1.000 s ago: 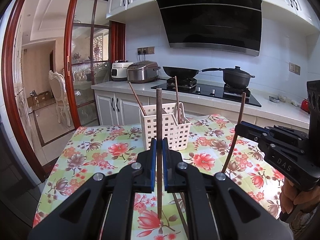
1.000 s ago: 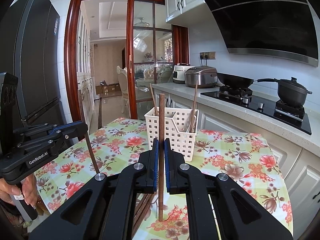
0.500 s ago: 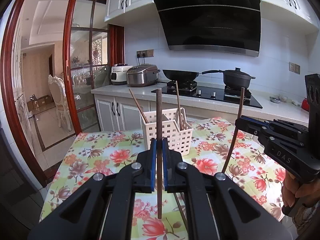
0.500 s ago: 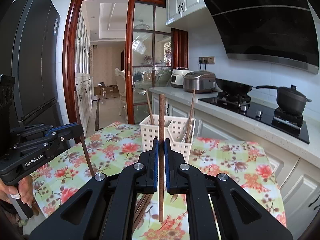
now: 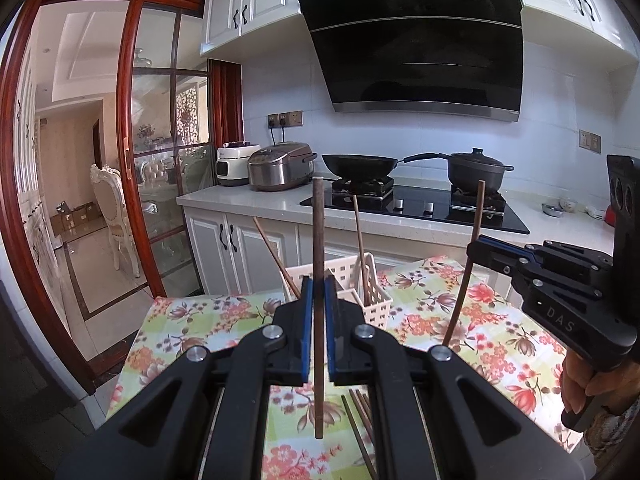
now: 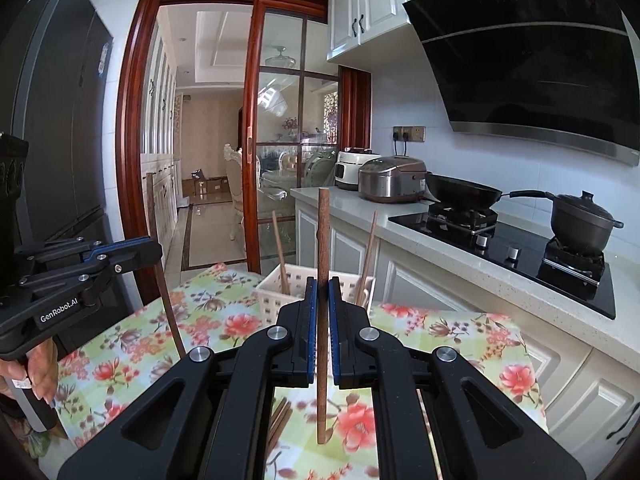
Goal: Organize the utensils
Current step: 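Lower both held chopsticks into the caddy slots, then open both tools to release the chopsticks and withdraw upward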
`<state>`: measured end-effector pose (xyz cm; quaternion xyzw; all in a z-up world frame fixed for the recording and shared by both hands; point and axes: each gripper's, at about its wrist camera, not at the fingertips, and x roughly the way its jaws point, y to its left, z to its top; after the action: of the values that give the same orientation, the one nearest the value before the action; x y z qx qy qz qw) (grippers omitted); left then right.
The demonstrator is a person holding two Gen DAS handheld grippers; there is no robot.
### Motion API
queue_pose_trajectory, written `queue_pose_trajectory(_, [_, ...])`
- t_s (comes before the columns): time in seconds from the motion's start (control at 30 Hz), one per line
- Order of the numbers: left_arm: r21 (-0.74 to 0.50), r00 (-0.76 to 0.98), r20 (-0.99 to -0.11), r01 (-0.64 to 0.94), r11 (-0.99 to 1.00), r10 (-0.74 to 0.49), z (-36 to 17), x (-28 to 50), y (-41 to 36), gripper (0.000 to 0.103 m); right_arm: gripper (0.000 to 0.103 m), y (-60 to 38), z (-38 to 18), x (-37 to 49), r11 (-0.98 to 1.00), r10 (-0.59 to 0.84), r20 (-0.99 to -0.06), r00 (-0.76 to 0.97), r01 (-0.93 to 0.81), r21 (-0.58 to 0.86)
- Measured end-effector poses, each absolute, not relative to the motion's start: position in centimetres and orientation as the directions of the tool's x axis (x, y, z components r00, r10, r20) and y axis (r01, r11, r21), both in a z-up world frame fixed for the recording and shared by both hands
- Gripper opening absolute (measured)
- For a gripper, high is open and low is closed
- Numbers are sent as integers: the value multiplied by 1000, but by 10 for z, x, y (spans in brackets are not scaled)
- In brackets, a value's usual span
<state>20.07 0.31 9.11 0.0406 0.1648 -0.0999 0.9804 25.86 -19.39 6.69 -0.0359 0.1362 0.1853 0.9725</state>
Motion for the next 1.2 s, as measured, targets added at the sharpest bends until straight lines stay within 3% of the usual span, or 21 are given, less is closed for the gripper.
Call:
queue_pose_trajectory(0.87, [-28,960,-218,172,985,-174,188,319,1,6,6,-182,147,367,945,324,-192,926,-326,22])
queue_pose_trajectory(1.07, [-65,957,-238,155,986,-166,180,347,8,6,6,-174,136,394,942,333,-236,913,-332,42])
queue_pose_trajectory(1.2, [-93,936,-300,160,983,-181,158,371,14,6,6,-166,114,419,935,348,-315,883,-350,52])
